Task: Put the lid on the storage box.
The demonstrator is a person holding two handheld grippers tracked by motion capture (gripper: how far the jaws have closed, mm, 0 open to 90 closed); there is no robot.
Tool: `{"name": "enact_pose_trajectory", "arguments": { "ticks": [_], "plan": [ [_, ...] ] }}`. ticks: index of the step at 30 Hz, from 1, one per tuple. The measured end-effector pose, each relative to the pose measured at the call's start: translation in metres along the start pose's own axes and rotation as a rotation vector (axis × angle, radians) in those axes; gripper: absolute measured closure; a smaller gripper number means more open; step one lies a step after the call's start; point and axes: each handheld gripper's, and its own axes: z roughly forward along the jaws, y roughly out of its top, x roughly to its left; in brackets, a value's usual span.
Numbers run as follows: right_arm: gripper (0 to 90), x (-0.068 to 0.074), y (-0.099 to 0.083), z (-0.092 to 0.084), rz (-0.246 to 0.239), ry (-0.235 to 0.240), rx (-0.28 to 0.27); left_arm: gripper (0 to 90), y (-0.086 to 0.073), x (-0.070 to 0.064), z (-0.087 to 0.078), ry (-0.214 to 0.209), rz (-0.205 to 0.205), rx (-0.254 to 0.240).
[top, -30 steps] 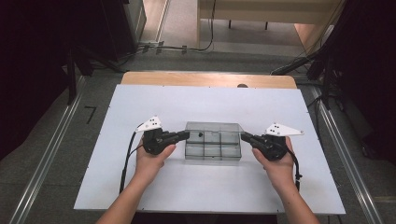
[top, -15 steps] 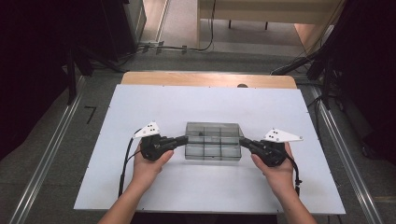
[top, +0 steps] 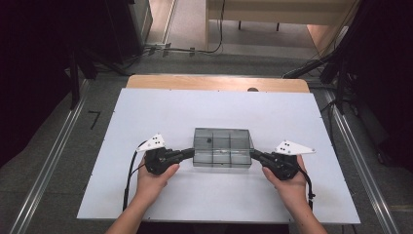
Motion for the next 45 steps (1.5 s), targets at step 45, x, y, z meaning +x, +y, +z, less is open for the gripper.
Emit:
{"name": "enact_pose_trajectory", "arguments": {
  "ticks": [45],
  "plan": [
    [88.0, -0.006, -0.032, -0.013, 0.009, 0.010, 0.047, 89.2, -0.026, -0.004, -0.006, 0.020, 0.019, 0.057]
  ]
}}
